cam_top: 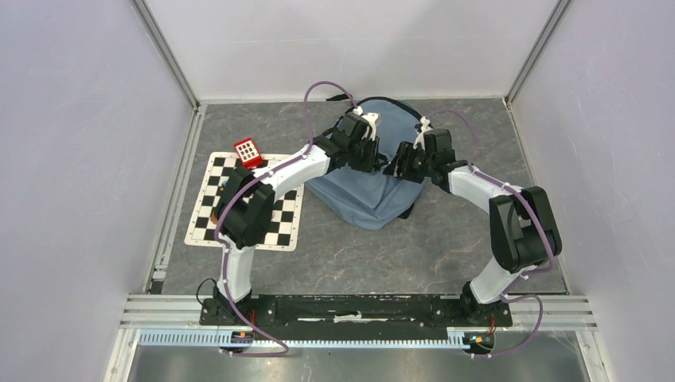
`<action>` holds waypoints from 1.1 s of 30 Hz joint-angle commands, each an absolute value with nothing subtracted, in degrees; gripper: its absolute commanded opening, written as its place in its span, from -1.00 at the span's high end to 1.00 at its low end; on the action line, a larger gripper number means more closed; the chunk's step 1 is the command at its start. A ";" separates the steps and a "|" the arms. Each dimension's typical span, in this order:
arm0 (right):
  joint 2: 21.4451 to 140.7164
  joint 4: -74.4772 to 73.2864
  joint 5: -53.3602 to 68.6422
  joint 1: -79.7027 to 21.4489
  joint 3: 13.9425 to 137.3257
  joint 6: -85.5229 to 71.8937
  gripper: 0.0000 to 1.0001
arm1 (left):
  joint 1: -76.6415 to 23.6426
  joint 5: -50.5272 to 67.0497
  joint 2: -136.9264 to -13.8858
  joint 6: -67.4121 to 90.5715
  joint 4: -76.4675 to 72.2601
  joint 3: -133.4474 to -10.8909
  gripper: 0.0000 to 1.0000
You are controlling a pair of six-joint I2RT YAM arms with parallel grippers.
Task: Pack the student bag
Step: Zip the student bag at the center of the board.
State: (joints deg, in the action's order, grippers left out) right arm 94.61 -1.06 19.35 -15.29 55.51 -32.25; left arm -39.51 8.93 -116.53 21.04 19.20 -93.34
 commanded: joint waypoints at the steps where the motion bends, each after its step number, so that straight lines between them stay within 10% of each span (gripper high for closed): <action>1: 96.08 -2.05 14.85 -15.63 59.30 -29.82 -0.10 | -39.39 6.35 -114.01 20.04 17.23 -94.38 0.34; 15: 96.86 -3.87 13.76 -15.64 60.29 -28.22 0.79 | -39.46 14.15 -116.24 19.23 12.80 -94.76 0.21; 33: 97.32 -3.78 14.19 -15.66 60.84 -28.30 0.93 | -41.83 6.15 -120.04 12.74 18.68 -98.17 0.19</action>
State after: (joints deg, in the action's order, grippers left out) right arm 96.55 -5.28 15.86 -15.77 58.00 -29.23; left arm -40.64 10.46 -119.09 17.04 16.73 -95.07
